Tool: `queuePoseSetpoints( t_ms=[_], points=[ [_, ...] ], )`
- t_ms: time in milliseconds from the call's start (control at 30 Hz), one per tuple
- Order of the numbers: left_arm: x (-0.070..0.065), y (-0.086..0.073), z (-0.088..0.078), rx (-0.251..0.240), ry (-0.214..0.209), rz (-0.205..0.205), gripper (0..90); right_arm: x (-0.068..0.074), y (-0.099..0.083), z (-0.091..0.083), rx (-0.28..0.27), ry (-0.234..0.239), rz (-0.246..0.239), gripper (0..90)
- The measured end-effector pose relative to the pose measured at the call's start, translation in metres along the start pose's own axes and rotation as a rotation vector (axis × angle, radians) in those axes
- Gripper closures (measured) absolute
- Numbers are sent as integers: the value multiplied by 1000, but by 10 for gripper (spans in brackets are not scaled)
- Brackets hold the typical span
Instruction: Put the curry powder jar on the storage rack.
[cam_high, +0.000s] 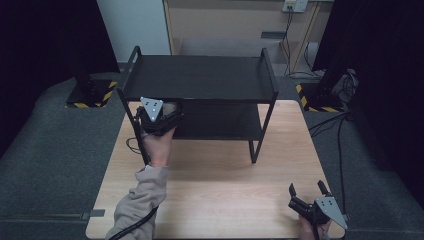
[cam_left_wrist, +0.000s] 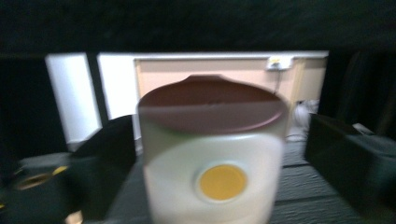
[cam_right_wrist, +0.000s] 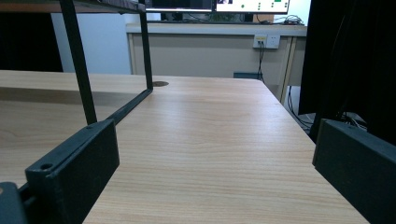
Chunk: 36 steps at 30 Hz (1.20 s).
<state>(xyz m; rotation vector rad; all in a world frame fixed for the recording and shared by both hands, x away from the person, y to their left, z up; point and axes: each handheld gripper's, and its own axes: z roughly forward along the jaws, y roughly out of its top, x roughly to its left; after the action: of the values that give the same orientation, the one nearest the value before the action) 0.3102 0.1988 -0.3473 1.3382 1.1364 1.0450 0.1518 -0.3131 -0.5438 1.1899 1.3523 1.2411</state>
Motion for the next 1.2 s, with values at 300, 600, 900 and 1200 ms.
queuePoseSetpoints(
  t_ms=[300,600,900,1200],
  points=[
    [-2,-10,-18,27,-6,12,0,0,0,0,1,3,-3,6],
    [1,-42,-54,13,-5,8,0,1,1,0,12,9,-10,6],
    [30,-79,-90,35,15,-46,0,3,6,1,43,13,-30,7],
    [67,-120,-119,103,59,-75,0,4,8,3,59,13,-40,7]
  ],
)
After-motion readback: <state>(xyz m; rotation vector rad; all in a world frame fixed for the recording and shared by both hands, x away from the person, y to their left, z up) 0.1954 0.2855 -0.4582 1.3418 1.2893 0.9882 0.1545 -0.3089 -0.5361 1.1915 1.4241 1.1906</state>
